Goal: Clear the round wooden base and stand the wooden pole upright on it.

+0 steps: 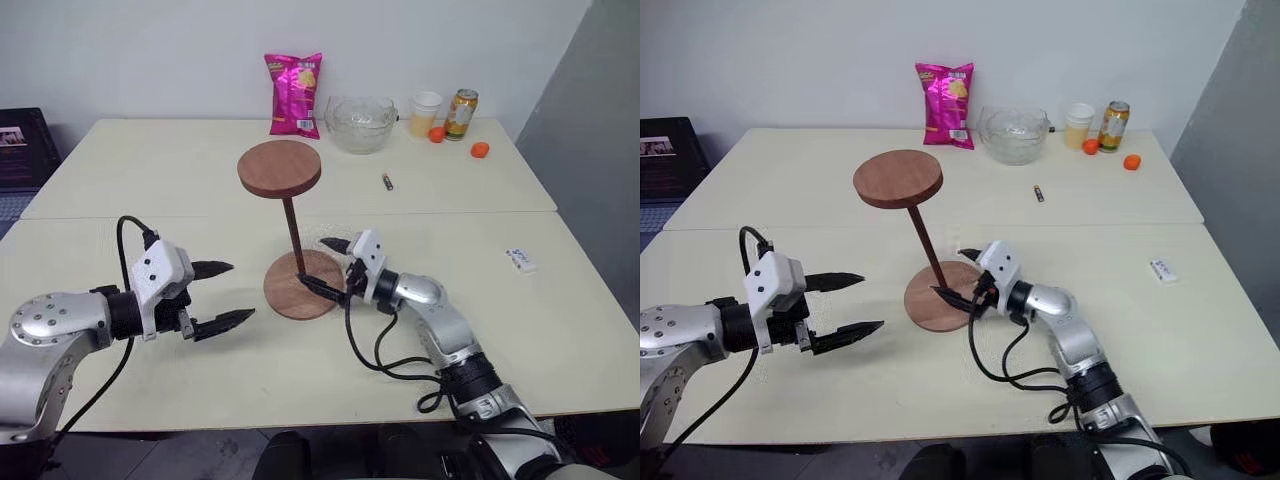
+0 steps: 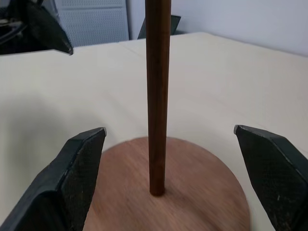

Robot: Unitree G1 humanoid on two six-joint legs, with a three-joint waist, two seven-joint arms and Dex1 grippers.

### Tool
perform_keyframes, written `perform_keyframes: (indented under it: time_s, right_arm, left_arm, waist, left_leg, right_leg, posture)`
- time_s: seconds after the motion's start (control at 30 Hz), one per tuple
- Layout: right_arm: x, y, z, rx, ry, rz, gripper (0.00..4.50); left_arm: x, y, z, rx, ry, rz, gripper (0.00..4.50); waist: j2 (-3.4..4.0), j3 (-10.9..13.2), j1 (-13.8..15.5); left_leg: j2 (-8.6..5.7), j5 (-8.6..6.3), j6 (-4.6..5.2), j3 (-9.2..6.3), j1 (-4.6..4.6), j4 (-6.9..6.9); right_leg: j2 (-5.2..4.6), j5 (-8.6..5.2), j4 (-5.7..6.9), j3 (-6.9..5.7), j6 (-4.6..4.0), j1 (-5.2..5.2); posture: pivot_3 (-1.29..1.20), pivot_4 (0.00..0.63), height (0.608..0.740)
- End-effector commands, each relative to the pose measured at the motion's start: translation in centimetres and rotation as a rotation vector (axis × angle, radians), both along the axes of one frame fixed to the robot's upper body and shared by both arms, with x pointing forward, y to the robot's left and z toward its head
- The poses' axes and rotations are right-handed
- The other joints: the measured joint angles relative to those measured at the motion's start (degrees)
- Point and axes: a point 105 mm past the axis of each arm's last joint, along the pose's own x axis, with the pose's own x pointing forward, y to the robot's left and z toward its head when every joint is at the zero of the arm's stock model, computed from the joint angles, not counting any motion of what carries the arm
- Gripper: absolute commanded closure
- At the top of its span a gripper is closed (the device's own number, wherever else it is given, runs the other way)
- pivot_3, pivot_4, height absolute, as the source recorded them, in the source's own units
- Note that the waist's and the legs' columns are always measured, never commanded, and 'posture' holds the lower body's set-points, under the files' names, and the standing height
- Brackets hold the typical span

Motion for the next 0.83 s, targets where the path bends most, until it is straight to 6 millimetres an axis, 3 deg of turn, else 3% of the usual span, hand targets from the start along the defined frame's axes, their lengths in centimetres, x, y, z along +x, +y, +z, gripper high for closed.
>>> perform_keyframes:
  time_s: [0.03, 0.17, 0.3, 0.5, 0.63, 0.83]
  right_arm:
    - [-0.6, -2.4, 1.8, 0.018, -0.013, 0.027, 0.01]
    - [-1.5, -5.3, 2.9, -0.042, -0.035, 0.062, 0.01]
    - [-2.9, -8.9, 5.1, -0.136, -0.082, 0.124, 0.01]
    - [-3.9, -12.0, 7.0, -0.244, -0.065, 0.154, 0.01]
    - [-4.8, -13.2, 7.5, -0.301, -0.045, 0.187, 0.01]
    - [-4.6, -13.8, 7.3, -0.316, -0.041, 0.166, 0.01]
  left_arm:
    - [0.2, 1.2, 0.6, 0.053, -0.049, 0.067, 0.00]
    - [-0.2, 2.4, 0.5, 0.085, -0.044, 0.101, 0.00]
    - [-0.9, 3.7, 1.1, 0.094, -0.051, 0.125, 0.00]
    - [-0.7, 5.1, 1.6, 0.107, -0.079, 0.163, 0.00]
    - [-0.3, 5.4, 1.7, 0.114, -0.082, 0.160, 0.00]
    - [-0.2, 5.8, 1.0, 0.096, -0.068, 0.148, 0.00]
  waist:
    - [0.02, 0.04, 0.02]
    - [-0.01, 0.21, 0.03]
    - [-0.03, 0.47, 0.10]
    - [-0.15, 0.69, 0.09]
    - [-0.18, 0.81, 0.20]
    - [-0.24, 0.88, 0.17]
  left_leg:
    - [0.00, 0.00, 0.00, 0.01, 0.00, 0.00]
    - [0.01, 0.00, 0.00, 0.03, -0.02, -0.06]
    - [0.01, 0.00, 0.00, 0.05, -0.10, -0.06]
    - [0.03, 0.00, 0.00, 0.05, -0.10, -0.06]
    - [0.02, 0.00, 0.00, 0.06, -0.13, -0.06]
    - [0.04, 0.00, 0.00, 0.07, -0.19, -0.05]
  right_leg:
    - [-0.01, 0.00, -0.01, 0.00, 0.00, 0.00]
    - [-0.01, 0.00, -0.03, 0.01, 0.00, -0.03]
    - [-0.01, 0.00, -0.03, 0.01, 0.00, -0.10]
    - [-0.01, -0.01, -0.03, -0.02, -0.01, -0.11]
    - [-0.02, -0.01, -0.06, -0.02, -0.01, -0.11]
    - [-0.02, -0.01, -0.08, -0.02, 0.00, -0.16]
  posture:
    - [0.00, 0.150, 0.740]
    - [0.00, 0.150, 0.740]
    - [0.00, 0.150, 0.740]
    - [0.00, 0.150, 0.740]
    - [0.00, 0.150, 0.740]
    - [0.00, 0.150, 0.740]
